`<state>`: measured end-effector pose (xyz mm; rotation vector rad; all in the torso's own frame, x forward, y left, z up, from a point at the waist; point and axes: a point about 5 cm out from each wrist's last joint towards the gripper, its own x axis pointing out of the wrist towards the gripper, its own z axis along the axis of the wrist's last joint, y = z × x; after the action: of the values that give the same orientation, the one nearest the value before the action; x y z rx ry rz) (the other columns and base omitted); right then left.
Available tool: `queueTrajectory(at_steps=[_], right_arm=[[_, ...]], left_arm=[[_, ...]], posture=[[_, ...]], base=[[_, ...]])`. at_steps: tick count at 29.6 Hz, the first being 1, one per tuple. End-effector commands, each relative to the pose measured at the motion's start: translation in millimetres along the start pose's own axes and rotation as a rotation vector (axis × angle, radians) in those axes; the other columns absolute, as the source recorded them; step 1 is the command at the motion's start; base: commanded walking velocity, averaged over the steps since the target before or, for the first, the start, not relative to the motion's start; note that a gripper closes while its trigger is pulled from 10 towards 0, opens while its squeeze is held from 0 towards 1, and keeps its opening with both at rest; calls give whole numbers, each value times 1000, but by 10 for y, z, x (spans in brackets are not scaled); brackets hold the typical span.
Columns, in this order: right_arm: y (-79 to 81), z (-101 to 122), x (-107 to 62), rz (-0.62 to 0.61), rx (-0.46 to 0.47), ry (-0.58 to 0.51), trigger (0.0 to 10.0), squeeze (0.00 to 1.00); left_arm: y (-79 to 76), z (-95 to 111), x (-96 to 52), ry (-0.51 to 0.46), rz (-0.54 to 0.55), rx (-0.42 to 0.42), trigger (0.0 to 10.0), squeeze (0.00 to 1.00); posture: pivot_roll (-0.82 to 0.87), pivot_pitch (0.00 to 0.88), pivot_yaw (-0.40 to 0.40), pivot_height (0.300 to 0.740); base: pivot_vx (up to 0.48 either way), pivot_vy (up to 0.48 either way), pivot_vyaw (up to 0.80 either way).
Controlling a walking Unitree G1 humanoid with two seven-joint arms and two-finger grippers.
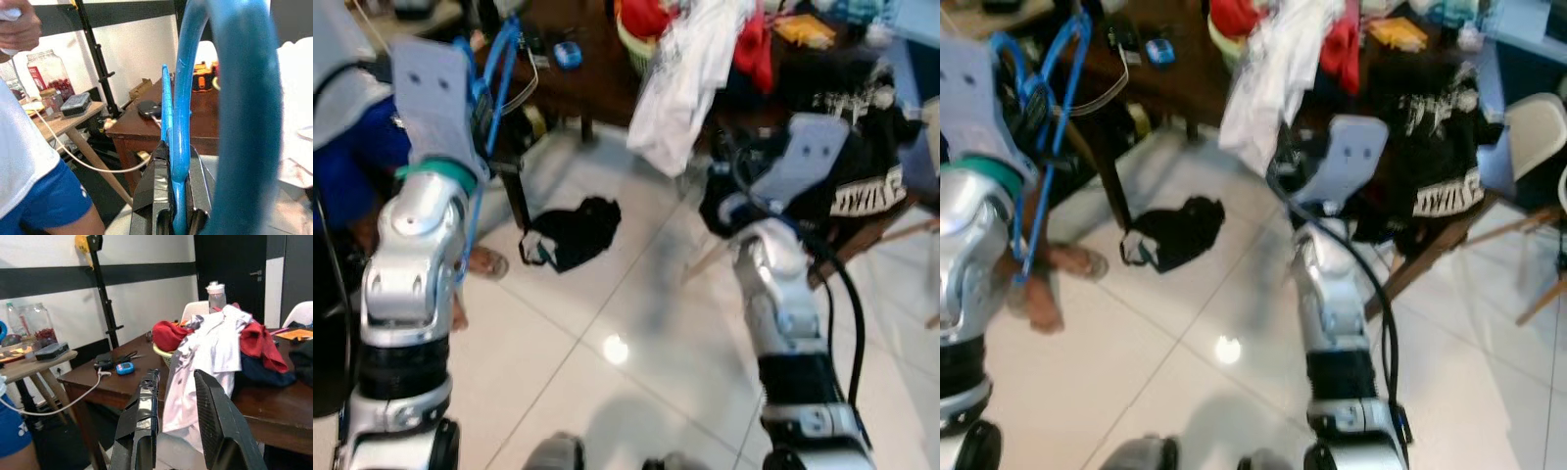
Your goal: Hang hanger
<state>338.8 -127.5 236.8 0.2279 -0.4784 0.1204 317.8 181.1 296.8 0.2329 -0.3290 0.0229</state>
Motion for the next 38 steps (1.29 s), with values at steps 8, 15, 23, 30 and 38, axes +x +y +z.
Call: queueTrajectory(at_steps=[8,15,23,30,38], right_arm=[[-52,-28,4,-27,-1,21,10000,0],[-101,-34,5,-44,-10,21,10000,0],[-138,-31,12,-58,-17,22,10000,0],[-143,-28,12,-61,-21,20,10000,0],[-152,-44,6,-62,-27,24,10000,0]], left_arm=[[-19,5,-4,-6,-7,9,10000,0],[-1,11,-9,-2,5,18,10000,0],[-17,12,-21,5,-2,5,10000,0],[-9,12,-15,6,1,11,10000,0],[-8,2,-9,12,5,10,10000,0]], posture=[[159,60,-10,740],[159,60,-10,740],[163,65,-8,740],[164,68,-7,740],[165,67,-6,740]], base=[[411,247,-800],[118,71,-290],[0,0,0],[0,0,0],[0,0,0]])
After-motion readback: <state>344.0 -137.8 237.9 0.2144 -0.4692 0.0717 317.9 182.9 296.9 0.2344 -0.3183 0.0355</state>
